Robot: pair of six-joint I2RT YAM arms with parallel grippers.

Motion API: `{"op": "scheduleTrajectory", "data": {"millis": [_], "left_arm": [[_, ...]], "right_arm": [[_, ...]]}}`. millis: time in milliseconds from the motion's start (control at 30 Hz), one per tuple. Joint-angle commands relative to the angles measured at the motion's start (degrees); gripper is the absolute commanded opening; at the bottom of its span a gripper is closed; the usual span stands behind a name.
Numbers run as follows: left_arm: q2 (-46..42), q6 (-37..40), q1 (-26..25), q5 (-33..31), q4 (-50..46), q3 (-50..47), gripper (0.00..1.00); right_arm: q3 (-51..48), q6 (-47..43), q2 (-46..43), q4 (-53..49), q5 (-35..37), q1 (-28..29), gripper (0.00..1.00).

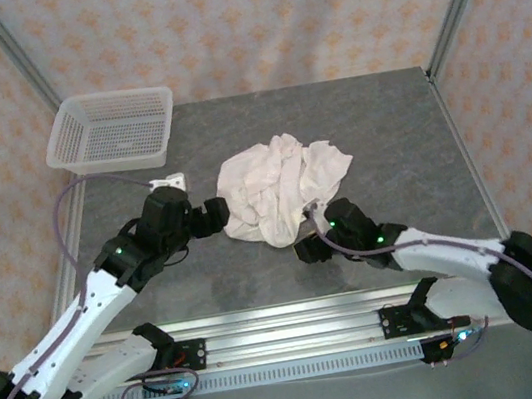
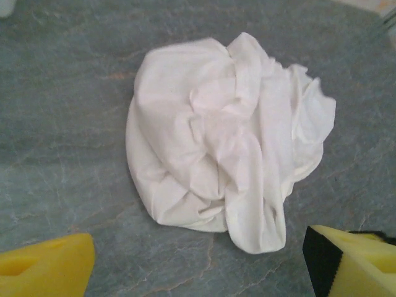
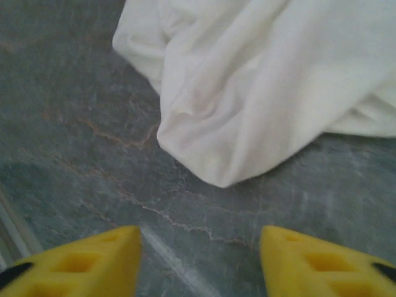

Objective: Fold the inside-out t-shirt

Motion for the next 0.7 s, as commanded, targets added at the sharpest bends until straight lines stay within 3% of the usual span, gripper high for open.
{"op": "scheduleTrajectory", "data": {"millis": [0,67,133,233,367,500,600,667], "left_arm": [[4.3,2.4,0.5,6.8,2.1,0.1,0.89],[9.0,2.0,0.2,9.8,3.6,0.9,0.88],[13.7,1.1,-0.2,10.3,5.8,1.9,0.87],[21.6,1.0,-0.2,8.9,7.9,4.5,0.88],[32.8,-3.6,0.1,5.6,8.2,11.0,0.83],[41.3,-6.3,0.8,5.9,13.5,15.5,0.76],[47.0,-8.0,1.6,6.7,14.6,18.2,0.62],[48.7,-9.4,2.7,7.9,15.4,18.3,0.32]], "right_arm": [[1.0,7.3,-9.9,0.7,12.2,-0.3,0.73],[3.9,10.0,-10.2,-5.9,18.4,-2.4,0.75],[8.3,14.0,-6.4,-13.2,20.0,-6.2,0.77],[14.7,16.9,2.6,-18.0,16.2,-9.0,0.76],[21.6,19.4,15.9,-15.1,8.4,-9.0,0.76],[29.0,22.9,29.1,-13.1,7.6,-9.0,0.74],[34.0,22.6,36.4,-12.4,5.1,-9.0,0.57],[37.2,22.6,38.8,-15.5,6.1,-9.4,0.22]]}}
